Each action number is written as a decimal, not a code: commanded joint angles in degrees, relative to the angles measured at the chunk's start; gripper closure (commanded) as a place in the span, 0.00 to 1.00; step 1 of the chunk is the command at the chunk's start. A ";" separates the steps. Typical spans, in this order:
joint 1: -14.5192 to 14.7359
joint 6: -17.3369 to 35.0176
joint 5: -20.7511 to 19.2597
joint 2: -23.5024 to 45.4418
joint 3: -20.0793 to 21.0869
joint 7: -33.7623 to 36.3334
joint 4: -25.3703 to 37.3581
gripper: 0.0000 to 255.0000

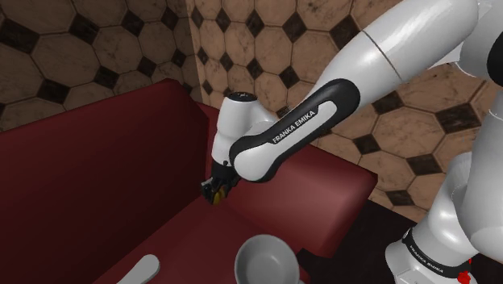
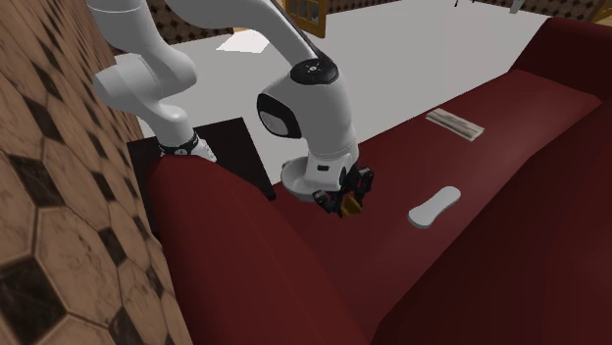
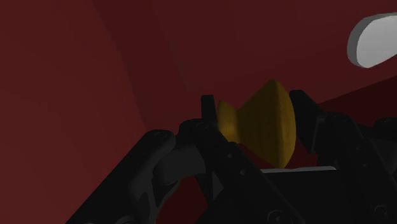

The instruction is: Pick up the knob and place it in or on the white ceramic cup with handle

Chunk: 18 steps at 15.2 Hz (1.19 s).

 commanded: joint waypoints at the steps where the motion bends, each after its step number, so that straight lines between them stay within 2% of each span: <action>1: 0.54 1.35 0.97 -2.96 0.81 0.65 -4.09 1.00; 7: 2.94 5.17 5.38 -12.55 3.95 2.52 -16.74 1.00; 12: 6.40 7.04 10.17 -20.53 6.83 4.59 -25.85 1.00; 16: 10.30 7.60 14.31 -26.94 9.38 7.16 -32.22 1.00; 18: 10.90 8.71 14.90 -26.82 9.80 7.45 -33.14 1.00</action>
